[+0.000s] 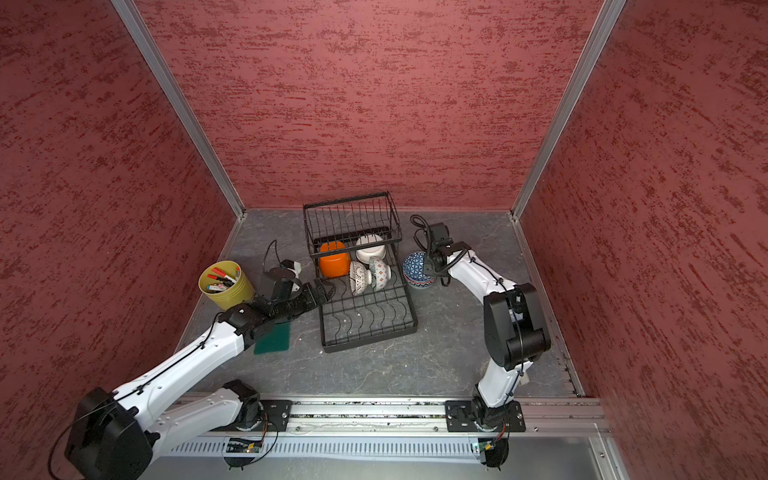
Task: Load the bowls into the dish rack
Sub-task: 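Lower the right gripper onto the blue-patterned bowl rim and close it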
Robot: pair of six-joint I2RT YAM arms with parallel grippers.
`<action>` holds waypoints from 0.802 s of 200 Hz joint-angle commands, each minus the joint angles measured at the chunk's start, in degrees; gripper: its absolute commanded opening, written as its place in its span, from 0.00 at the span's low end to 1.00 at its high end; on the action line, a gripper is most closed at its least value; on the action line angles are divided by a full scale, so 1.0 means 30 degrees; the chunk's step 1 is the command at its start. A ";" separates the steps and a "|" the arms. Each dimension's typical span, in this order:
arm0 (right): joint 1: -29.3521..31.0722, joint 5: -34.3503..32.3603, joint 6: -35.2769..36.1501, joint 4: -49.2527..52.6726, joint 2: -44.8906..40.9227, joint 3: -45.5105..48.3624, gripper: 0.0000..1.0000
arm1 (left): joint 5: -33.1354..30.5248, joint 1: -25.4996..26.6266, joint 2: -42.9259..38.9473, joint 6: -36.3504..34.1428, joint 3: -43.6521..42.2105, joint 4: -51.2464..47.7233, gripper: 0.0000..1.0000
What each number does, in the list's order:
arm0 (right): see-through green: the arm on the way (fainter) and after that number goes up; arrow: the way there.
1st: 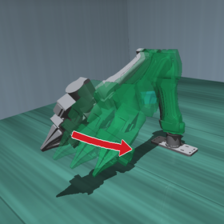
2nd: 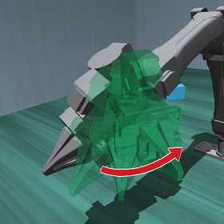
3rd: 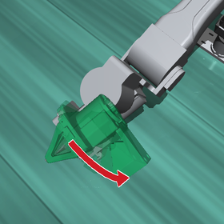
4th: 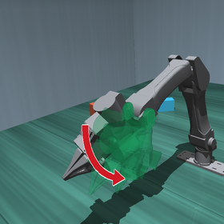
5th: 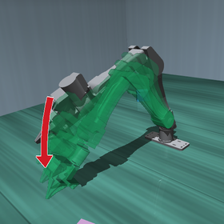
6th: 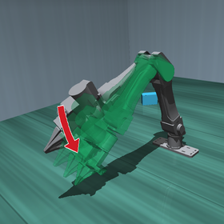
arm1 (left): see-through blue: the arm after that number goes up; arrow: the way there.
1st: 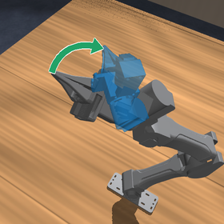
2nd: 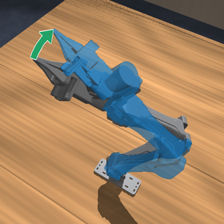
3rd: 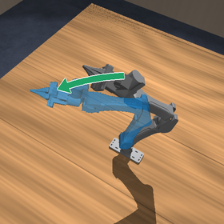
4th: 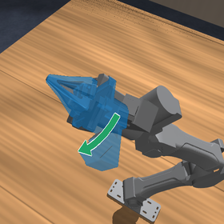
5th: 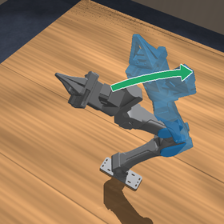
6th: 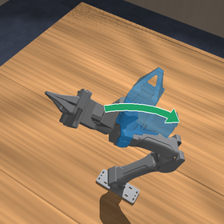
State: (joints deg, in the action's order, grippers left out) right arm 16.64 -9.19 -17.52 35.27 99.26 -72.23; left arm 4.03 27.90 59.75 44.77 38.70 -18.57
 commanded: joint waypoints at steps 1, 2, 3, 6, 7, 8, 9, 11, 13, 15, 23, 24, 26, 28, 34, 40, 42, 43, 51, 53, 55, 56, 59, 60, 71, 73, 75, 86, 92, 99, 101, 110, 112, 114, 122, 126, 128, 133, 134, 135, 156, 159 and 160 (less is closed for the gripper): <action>-0.0088 0.0337 -0.0016 -0.0607 -0.0686 0.0022 0.06 | -0.0187 -0.0101 -0.0109 0.0123 0.0458 -0.0066 1.00; -0.0079 0.0338 -0.0018 -0.0615 -0.0686 0.0022 0.06 | -0.0180 -0.0101 -0.0110 0.0114 0.0459 -0.0088 1.00; -0.0089 0.0338 -0.0019 -0.0619 -0.0700 0.0023 0.06 | -0.0176 -0.0101 -0.0110 0.0124 0.0445 -0.0084 1.00; -0.0094 0.0361 -0.0027 -0.0596 -0.0691 0.0008 0.06 | -0.0180 -0.0112 -0.0111 0.0107 0.0455 -0.0092 1.00; -0.0096 0.0365 -0.0024 -0.0595 -0.0703 0.0001 0.06 | -0.0176 -0.0106 -0.0111 0.0106 0.0457 -0.0086 1.00; -0.0083 0.0366 -0.0022 -0.0594 -0.0709 -0.0003 0.06 | -0.0174 -0.0104 -0.0096 0.0105 0.0459 -0.0083 1.00; -0.0091 0.0367 -0.0021 -0.0594 -0.0712 -0.0005 0.06 | -0.0173 -0.0117 -0.0118 0.0120 0.0445 -0.0082 1.00; -0.0097 0.0368 -0.0020 -0.0608 -0.0714 -0.0006 0.06 | -0.0173 -0.0105 -0.0127 0.0108 0.0434 -0.0081 1.00; -0.0091 0.0368 -0.0020 -0.0619 -0.0737 -0.0006 0.06 | -0.0165 -0.0102 -0.0137 0.0120 0.0439 -0.0088 1.00; -0.0097 0.0368 -0.0020 -0.0622 -0.0742 -0.0007 0.06 | -0.0185 -0.0101 -0.0154 0.0109 0.0433 -0.0068 1.00; -0.0097 0.0366 -0.0008 -0.0651 -0.0752 -0.0007 0.06 | -0.0175 -0.0110 -0.0195 0.0091 0.0360 -0.0029 1.00; -0.0083 0.0367 0.0000 -0.0666 -0.0748 -0.0007 0.06 | -0.0174 -0.0120 -0.0197 0.0112 0.0351 -0.0011 1.00; -0.0088 0.0368 -0.0015 -0.0677 -0.0760 -0.0014 0.06 | -0.0173 -0.0106 -0.0191 0.0107 0.0330 0.0003 1.00; -0.0096 0.0361 -0.0004 -0.0680 -0.0763 -0.0008 0.06 | -0.0187 -0.0102 -0.0219 0.0127 0.0318 -0.0001 1.00; -0.0088 0.0368 -0.0015 -0.0681 -0.0758 -0.0014 0.06 | -0.0162 -0.0101 -0.0246 0.0167 0.0286 0.0027 1.00; -0.0099 0.0395 -0.0009 -0.0707 -0.0769 -0.0036 0.05 | -0.0147 -0.0116 -0.0245 0.0198 0.0263 0.0036 1.00; -0.0091 0.0404 -0.0010 -0.0688 -0.0772 -0.0036 0.05 | -0.0151 -0.0105 -0.0254 0.0194 0.0257 0.0037 1.00; -0.0095 0.0416 -0.0015 -0.0699 -0.0787 -0.0036 0.05 | -0.0162 -0.0103 -0.0256 0.0193 0.0256 0.0037 1.00; -0.0096 0.0499 -0.0003 -0.0765 -0.0817 -0.0036 0.05 | -0.0165 -0.0116 -0.0257 0.0194 0.0248 -0.0001 1.00; -0.0098 0.0511 -0.0016 -0.0783 -0.0850 -0.0036 0.05 | -0.0149 -0.0105 -0.0257 0.0208 0.0253 0.0005 1.00; -0.0099 0.0506 -0.0019 -0.0794 -0.0858 -0.0021 0.05 | -0.0144 -0.0102 -0.0242 0.0196 0.0255 0.0007 1.00; -0.0084 0.0525 -0.0019 -0.0796 -0.0860 -0.0014 0.05 | -0.0158 -0.0101 -0.0250 0.0194 0.0255 0.0007 1.00; -0.0097 0.0542 -0.0020 -0.0820 -0.0872 -0.0008 0.05 | -0.0145 -0.0101 -0.0227 0.0204 0.0255 0.0007 1.00; -0.0083 0.0558 -0.0020 -0.0839 -0.0881 -0.0007 0.05 | -0.0144 -0.0101 -0.0227 0.0198 0.0255 -0.0007 1.00; -0.0099 0.0573 -0.0019 -0.0824 -0.0885 -0.0058 0.05 | -0.0176 -0.0102 -0.0228 0.0231 0.0229 -0.0014 1.00; -0.0077 0.0573 -0.0027 -0.0827 -0.0889 -0.0063 0.05 | -0.0173 -0.0101 -0.0228 0.0239 0.0241 -0.0020 1.00; -0.0093 0.0573 -0.0044 -0.0827 -0.0868 -0.0087 0.05 | -0.0173 -0.0101 -0.0228 0.0226 0.0237 -0.0007 1.00; -0.0099 0.0559 -0.0050 -0.0824 -0.0889 -0.0138 0.04 | -0.0151 -0.0109 -0.0241 0.0295 0.0169 0.0007 1.00; -0.0083 0.0573 -0.0064 -0.0806 -0.0891 -0.0175 0.04 | -0.0184 -0.0101 -0.0257 0.0305 0.0140 0.0028 1.00; -0.0095 0.0544 -0.0054 -0.0795 -0.0907 -0.0209 0.04 | -0.0173 -0.0101 -0.0239 0.0309 0.0110 0.0031 1.00; -0.0083 0.0566 -0.0050 -0.0797 -0.0917 -0.0233 0.04 | -0.0180 -0.0101 -0.0267 0.0288 0.0124 0.0050 1.00; -0.0094 0.0539 -0.0063 -0.0798 -0.0933 -0.0241 0.04 | -0.0177 -0.0101 -0.0286 0.0310 0.0110 0.0074 1.00; -0.0090 0.0521 -0.0060 -0.0784 -0.0923 -0.0241 0.04 | -0.0188 -0.0101 -0.0286 0.0324 0.0087 0.0068 1.00; -0.0097 0.0538 -0.0052 -0.0795 -0.0928 -0.0263 0.04 | -0.0184 -0.0101 -0.0286 0.0313 0.0081 0.0081 1.00; -0.0094 0.0565 -0.0053 -0.0791 -0.0922 -0.0270 0.04 | -0.0197 -0.0103 -0.0315 0.0312 0.0054 0.0067 1.00; -0.0086 0.0573 -0.0051 -0.0783 -0.0920 -0.0270 0.05 | -0.0201 -0.0101 -0.0301 0.0312 0.0036 0.0070 1.00; -0.0096 0.0566 -0.0057 -0.0773 -0.0912 -0.0292 0.05 | -0.0209 -0.0101 -0.0312 0.0325 0.0039 0.0067 1.00; -0.0083 0.0573 -0.0064 -0.0755 -0.0893 -0.0298 0.05 | -0.0202 -0.0101 -0.0316 0.0310 0.0008 0.0092 1.00; -0.0091 0.0559 -0.0057 -0.0747 -0.0877 -0.0299 0.05 | -0.0202 -0.0101 -0.0316 0.0325 -0.0001 0.0094 1.00; -0.0095 0.0551 -0.0053 -0.0743 -0.0869 -0.0299 0.05 | -0.0202 -0.0101 -0.0316 0.0332 -0.0019 0.0094 1.00; -0.0084 0.0449 -0.0074 -0.0787 -0.0714 -0.0214 0.10 | -0.0216 -0.0101 -0.0315 0.0354 -0.0096 0.0152 1.00; -0.0097 0.0448 -0.0093 -0.0815 -0.0685 -0.0197 0.12 | -0.0218 -0.0101 -0.0316 0.0366 -0.0096 0.0146 1.00; -0.0083 0.0437 -0.0100 -0.0821 -0.0685 -0.0190 0.12 | -0.0225 -0.0116 -0.0316 0.0367 -0.0096 0.0150 1.00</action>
State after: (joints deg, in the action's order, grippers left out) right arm 16.64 -8.56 -17.52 34.96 98.54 -72.25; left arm 4.01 27.90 59.64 45.65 38.68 -18.57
